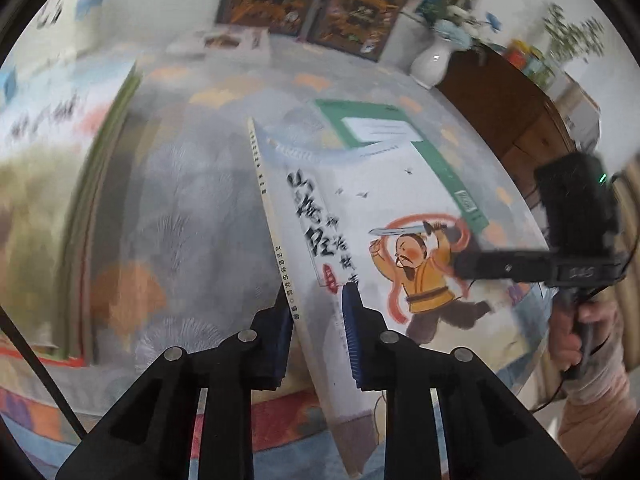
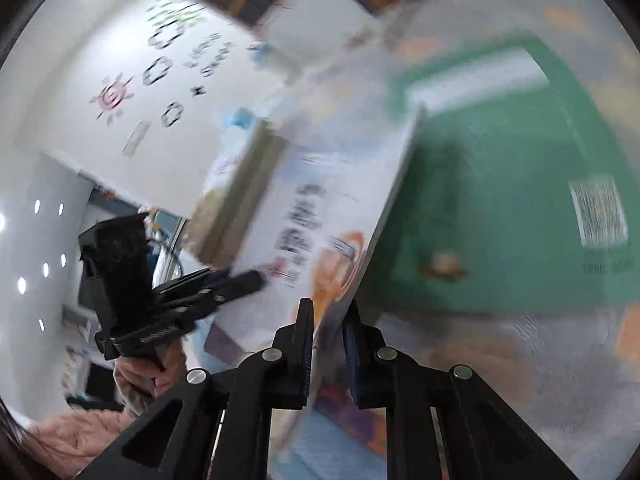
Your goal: Organize books
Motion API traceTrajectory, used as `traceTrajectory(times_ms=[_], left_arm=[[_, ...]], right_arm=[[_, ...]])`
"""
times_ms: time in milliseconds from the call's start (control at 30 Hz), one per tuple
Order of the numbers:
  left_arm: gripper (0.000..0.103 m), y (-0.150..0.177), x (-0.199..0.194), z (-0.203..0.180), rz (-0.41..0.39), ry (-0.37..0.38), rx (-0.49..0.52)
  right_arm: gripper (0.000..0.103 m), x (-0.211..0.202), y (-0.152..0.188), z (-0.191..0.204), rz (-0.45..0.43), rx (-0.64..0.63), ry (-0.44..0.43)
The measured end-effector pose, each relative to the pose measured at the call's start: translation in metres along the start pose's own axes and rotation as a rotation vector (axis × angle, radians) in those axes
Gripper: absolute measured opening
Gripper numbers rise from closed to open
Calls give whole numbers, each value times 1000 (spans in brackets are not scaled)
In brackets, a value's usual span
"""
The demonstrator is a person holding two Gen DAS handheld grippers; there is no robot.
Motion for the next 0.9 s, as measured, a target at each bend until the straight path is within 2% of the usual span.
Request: traceTrajectory(times_ms=[67, 233, 367, 533, 667, 733, 900], left_arm=[[21, -7, -12, -3, -37, -26, 30], [21, -28, -40, 10, -71, 67, 10], [21, -44, -60, 21, -117, 38, 32], [21, -57, -94, 61, -188, 8, -6], [21, -67, -124, 110, -229, -27, -51], [22, -70, -132, 132, -220, -78, -27], [23, -77, -129, 180, -175, -132, -25]], right_arm=[[15, -10, -10, 16, -19, -51, 23], [15, -28, -25, 33, -48, -65, 5], [16, -26, -41, 56, -60, -132, 15], [16, 12, -77, 97, -91, -198, -25], [16, 54, -106, 131, -79, -255, -91], [16, 83, -124, 141, -56, -273, -127], [16, 150, -143, 148, -25, -263, -151]])
Point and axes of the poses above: each gripper's, at about its wrist camera, not at the fingertips, and x roughly the way its jaws point, z to its left, y to its underside, the point moved 3 cm from there along x, roughly the way its jaws point, and after that the axes turned 5 degrees about -x, right-handed, at the moved point
